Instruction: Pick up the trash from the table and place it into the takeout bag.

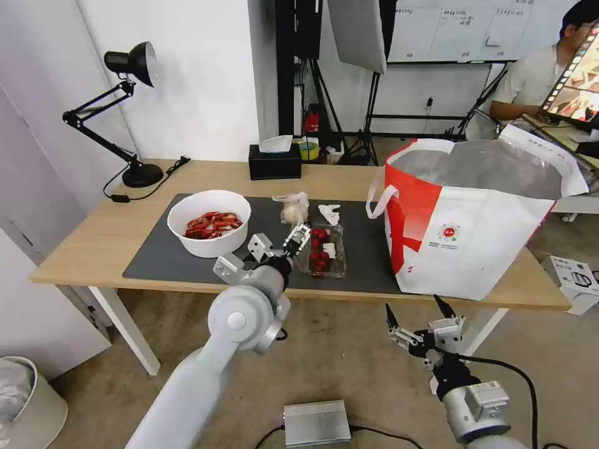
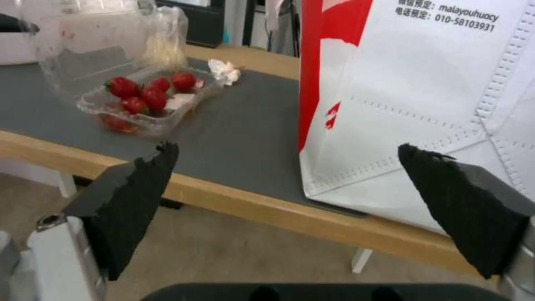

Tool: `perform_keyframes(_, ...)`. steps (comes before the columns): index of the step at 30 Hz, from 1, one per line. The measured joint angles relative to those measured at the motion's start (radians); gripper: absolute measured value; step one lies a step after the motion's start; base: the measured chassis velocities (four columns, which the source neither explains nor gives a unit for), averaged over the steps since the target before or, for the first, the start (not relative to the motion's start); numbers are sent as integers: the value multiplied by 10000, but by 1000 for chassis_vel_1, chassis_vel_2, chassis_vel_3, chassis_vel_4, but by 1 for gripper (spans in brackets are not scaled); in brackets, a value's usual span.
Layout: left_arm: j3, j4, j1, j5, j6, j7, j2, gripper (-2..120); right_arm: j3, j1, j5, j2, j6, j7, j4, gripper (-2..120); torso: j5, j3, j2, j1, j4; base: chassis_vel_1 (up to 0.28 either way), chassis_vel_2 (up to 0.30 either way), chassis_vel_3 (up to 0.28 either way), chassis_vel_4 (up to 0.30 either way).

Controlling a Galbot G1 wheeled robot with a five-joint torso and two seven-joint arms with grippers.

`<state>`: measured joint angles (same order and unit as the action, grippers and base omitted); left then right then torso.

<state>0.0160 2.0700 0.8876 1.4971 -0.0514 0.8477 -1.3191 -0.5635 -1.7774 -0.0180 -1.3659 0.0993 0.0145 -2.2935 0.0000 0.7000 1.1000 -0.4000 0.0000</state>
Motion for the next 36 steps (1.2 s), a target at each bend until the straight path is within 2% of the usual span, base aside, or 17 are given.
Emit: perform_keyframes(36,-1060,-292,-677,112,-221,-208,-69,100,-192,-38,-51,-51,-91,-3,-2,100,1,0,-1,0,-1,0,0,0,0)
